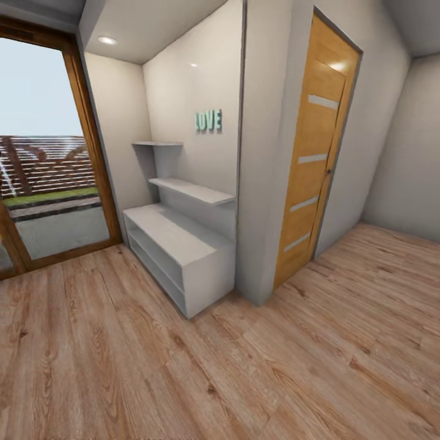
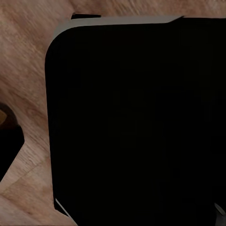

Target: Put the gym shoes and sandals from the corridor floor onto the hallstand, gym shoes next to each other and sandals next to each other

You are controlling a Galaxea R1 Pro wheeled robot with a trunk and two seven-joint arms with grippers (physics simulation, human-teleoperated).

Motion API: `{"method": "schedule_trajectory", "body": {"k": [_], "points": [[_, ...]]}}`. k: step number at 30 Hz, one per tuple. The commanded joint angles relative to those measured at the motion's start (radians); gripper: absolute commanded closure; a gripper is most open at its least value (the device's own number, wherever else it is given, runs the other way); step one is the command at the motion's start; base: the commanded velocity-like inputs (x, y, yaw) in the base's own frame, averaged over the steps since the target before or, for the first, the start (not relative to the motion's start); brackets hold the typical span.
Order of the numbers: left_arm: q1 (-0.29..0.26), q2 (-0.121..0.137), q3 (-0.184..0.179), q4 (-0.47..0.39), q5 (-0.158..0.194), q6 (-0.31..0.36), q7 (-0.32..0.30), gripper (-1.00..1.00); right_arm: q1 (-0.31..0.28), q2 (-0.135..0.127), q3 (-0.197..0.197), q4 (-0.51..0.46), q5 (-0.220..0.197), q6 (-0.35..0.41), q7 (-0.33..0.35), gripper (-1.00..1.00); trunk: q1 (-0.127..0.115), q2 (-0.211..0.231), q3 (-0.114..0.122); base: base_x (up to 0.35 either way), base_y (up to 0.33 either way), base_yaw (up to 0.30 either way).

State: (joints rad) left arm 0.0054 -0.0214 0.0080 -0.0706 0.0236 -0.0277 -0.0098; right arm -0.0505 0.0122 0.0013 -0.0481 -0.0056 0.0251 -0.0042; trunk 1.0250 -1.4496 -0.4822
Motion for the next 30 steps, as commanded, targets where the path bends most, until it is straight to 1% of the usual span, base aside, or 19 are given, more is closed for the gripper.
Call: {"method": "schedule_trajectory", "body": {"k": [1,8,13,21,30], "points": [[0.000,0.000,0.001,-0.001,0.002,-0.001,-0.001,-1.00,0.000,0.000,0.000,-0.001,-0.001,0.003,0.000,-1.00,0.000,0.000,-0.001,0.002,0.000,0.267],[-0.001,0.000,0.001,-0.016,0.003,-0.001,-0.001,-1.00,0.000,0.000,0.000,-0.001,-0.001,0.003,0.000,-1.00,0.000,0.000,-0.004,0.010,0.000,0.267],[-0.001,0.000,0.001,-0.021,0.003,-0.001,-0.001,-1.00,0.000,0.000,0.000,-0.001,-0.001,0.003,0.000,-1.00,0.000,0.000,-0.005,0.144,0.000,0.267],[-0.001,0.000,0.001,-0.031,0.003,-0.001,-0.001,-1.00,0.000,0.000,0.000,-0.001,0.000,0.003,0.000,-1.00,0.000,0.000,-0.008,0.290,0.000,0.217],[-0.001,0.000,0.001,-0.035,0.004,0.000,-0.001,-1.00,0.000,-0.002,0.000,-0.001,0.000,0.003,0.000,-1.00,0.000,0.000,-0.009,0.332,0.000,0.048]]}}
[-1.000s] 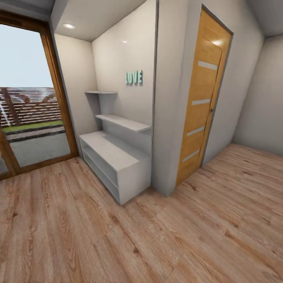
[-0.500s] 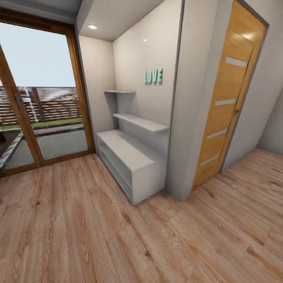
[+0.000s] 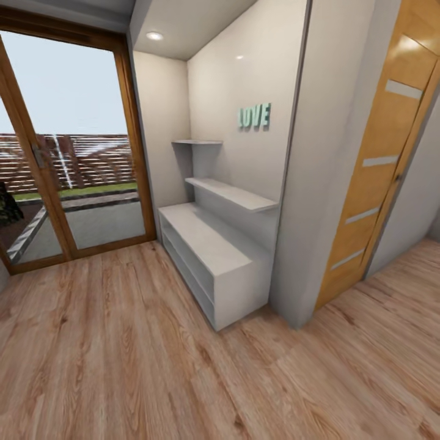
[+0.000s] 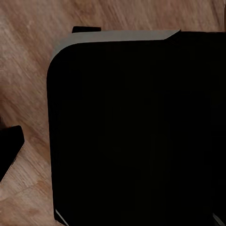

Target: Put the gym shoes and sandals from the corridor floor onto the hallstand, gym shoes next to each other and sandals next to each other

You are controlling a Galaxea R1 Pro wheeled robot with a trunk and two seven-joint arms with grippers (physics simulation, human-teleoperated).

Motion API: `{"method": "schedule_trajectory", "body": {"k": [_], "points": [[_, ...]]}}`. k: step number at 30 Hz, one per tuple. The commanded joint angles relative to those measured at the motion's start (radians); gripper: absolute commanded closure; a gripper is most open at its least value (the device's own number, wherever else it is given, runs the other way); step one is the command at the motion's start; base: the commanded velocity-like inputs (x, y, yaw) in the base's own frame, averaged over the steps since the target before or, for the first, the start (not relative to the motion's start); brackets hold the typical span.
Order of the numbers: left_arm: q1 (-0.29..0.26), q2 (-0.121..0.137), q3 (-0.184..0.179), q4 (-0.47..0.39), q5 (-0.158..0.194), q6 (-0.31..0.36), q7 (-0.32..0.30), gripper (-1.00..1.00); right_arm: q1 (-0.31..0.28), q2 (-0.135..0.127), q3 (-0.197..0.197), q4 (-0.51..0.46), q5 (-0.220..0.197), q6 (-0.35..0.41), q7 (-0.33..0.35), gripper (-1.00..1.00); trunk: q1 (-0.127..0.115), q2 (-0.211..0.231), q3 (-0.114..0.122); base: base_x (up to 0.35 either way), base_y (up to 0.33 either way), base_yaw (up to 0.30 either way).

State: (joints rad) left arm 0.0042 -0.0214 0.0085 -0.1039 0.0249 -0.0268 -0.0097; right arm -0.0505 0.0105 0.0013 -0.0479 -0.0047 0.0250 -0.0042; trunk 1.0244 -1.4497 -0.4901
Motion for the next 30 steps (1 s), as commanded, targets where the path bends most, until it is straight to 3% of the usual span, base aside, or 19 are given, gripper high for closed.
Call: {"method": "schedule_trajectory", "body": {"k": [1,16,30], "points": [[0.000,0.000,0.001,-0.002,0.003,-0.001,-0.001,-1.00,0.000,0.000,0.000,-0.001,0.000,0.003,0.000,-1.00,0.001,0.000,-0.001,0.337,0.000,0.011],[-0.001,0.000,0.001,-0.003,0.003,-0.001,-0.001,-1.00,0.000,-0.001,0.000,-0.001,0.000,0.003,0.000,-1.00,0.001,0.000,-0.001,0.317,0.067,0.003],[-0.001,-0.001,0.001,-0.003,0.002,0.001,-0.001,-1.00,0.000,-0.002,0.000,-0.002,-0.001,0.003,0.000,-1.00,0.001,0.000,-0.001,0.043,0.021,0.006]]}}
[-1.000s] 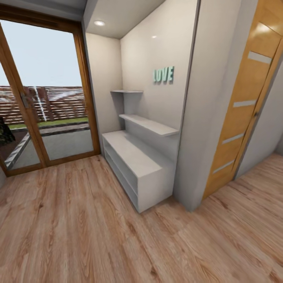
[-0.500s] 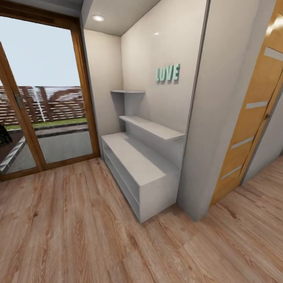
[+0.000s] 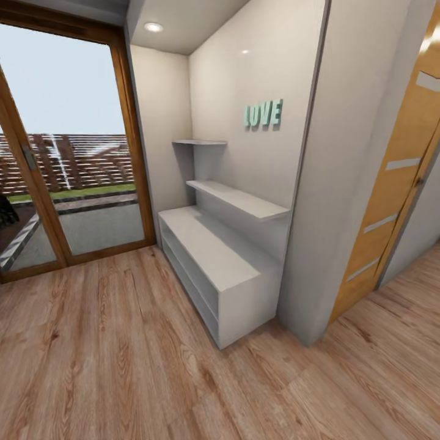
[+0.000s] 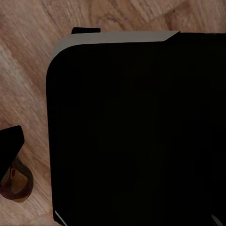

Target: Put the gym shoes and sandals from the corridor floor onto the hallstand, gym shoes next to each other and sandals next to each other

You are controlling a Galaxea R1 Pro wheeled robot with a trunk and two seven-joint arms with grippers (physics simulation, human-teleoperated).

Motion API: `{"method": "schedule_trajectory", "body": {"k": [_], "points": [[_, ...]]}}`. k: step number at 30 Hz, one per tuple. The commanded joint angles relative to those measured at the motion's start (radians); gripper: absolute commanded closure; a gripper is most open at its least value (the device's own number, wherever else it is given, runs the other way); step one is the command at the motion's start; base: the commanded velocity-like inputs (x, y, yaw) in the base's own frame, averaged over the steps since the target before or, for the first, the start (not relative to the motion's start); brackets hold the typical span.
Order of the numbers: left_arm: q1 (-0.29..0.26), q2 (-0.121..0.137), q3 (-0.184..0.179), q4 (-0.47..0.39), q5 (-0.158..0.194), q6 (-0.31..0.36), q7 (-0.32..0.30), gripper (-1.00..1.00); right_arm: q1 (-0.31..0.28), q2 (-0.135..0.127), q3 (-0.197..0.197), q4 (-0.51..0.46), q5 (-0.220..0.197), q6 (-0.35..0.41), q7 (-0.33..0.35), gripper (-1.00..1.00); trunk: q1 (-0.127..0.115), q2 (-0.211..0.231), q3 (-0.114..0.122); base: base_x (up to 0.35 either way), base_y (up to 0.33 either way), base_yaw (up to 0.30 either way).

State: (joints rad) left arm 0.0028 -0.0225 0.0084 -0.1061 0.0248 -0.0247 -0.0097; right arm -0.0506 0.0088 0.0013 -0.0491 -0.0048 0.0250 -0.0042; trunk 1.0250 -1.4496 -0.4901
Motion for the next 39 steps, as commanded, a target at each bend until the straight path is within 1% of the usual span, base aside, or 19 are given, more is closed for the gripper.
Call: {"method": "schedule_trajectory", "body": {"k": [1,9,29,39], "points": [[0.000,0.000,0.001,-0.001,0.003,-0.001,-0.001,-1.00,0.000,0.000,0.000,-0.001,-0.001,0.003,0.000,-1.00,0.000,0.000,-0.001,0.004,0.002,0.091],[0.000,0.000,0.001,-0.001,0.003,-0.001,-0.001,-1.00,0.000,-0.001,0.000,-0.003,0.000,0.003,0.000,-1.00,0.000,0.000,-0.003,0.001,0.001,0.204],[-0.001,-0.001,0.002,-0.005,0.003,-0.003,-0.002,-1.00,0.000,-0.001,0.000,-0.005,0.000,0.004,0.000,-1.00,0.000,0.000,-0.010,0.000,0.000,0.264],[-0.001,-0.002,0.002,-0.034,0.003,-0.002,-0.003,-1.00,-0.001,-0.001,0.000,-0.005,0.000,0.004,0.000,-1.00,0.000,0.000,-0.014,0.113,0.000,0.267]]}}
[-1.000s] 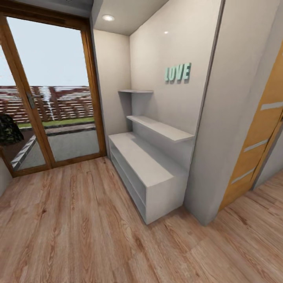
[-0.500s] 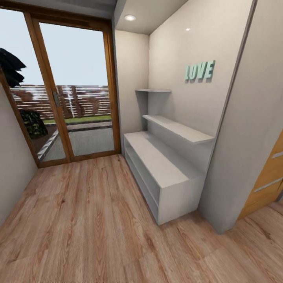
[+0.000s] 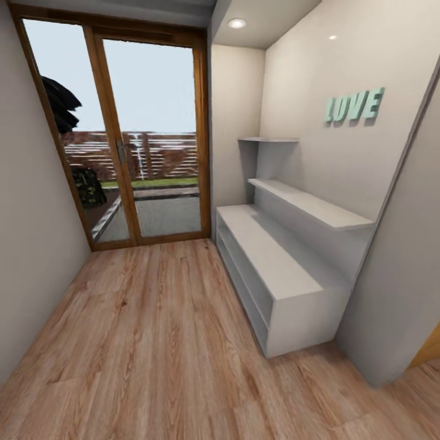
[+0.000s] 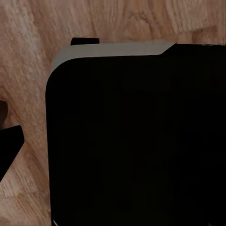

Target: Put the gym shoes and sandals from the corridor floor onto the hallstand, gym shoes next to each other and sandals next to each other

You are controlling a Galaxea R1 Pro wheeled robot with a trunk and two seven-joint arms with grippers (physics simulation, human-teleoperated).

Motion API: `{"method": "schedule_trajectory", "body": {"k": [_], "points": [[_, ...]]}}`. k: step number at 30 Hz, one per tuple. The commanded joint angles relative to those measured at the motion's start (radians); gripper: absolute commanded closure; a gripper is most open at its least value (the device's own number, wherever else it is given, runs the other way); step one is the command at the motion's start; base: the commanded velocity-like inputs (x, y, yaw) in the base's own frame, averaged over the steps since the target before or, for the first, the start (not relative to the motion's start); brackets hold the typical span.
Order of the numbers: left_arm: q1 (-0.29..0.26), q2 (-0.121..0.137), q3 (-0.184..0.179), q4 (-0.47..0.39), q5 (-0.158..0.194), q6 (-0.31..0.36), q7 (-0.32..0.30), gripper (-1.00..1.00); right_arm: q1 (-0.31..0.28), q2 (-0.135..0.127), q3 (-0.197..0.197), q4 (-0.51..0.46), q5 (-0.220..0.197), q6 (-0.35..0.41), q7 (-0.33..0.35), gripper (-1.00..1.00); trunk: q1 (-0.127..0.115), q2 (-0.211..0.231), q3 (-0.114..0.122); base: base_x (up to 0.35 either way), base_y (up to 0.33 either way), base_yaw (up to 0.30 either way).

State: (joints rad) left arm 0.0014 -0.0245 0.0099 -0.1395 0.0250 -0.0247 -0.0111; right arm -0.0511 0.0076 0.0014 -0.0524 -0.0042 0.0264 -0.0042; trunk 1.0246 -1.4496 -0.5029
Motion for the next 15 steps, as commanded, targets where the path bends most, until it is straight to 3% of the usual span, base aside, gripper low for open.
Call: {"method": "schedule_trajectory", "body": {"k": [1,7,15], "points": [[0.000,0.000,0.001,-0.001,0.003,-0.002,-0.001,-1.00,0.000,0.000,0.000,-0.001,0.000,0.003,0.000,-1.00,0.000,0.000,-0.001,0.231,0.000,0.267],[0.000,-0.001,0.001,-0.004,0.003,-0.003,-0.001,-1.00,0.000,0.000,0.000,-0.001,0.000,0.003,0.000,-1.00,0.000,0.000,-0.003,0.306,0.000,0.194],[0.000,-0.001,0.001,-0.005,0.003,-0.003,-0.001,-1.00,0.000,0.000,0.000,-0.003,0.000,0.003,0.000,-1.00,0.000,0.000,-0.003,0.331,0.000,0.038]]}}
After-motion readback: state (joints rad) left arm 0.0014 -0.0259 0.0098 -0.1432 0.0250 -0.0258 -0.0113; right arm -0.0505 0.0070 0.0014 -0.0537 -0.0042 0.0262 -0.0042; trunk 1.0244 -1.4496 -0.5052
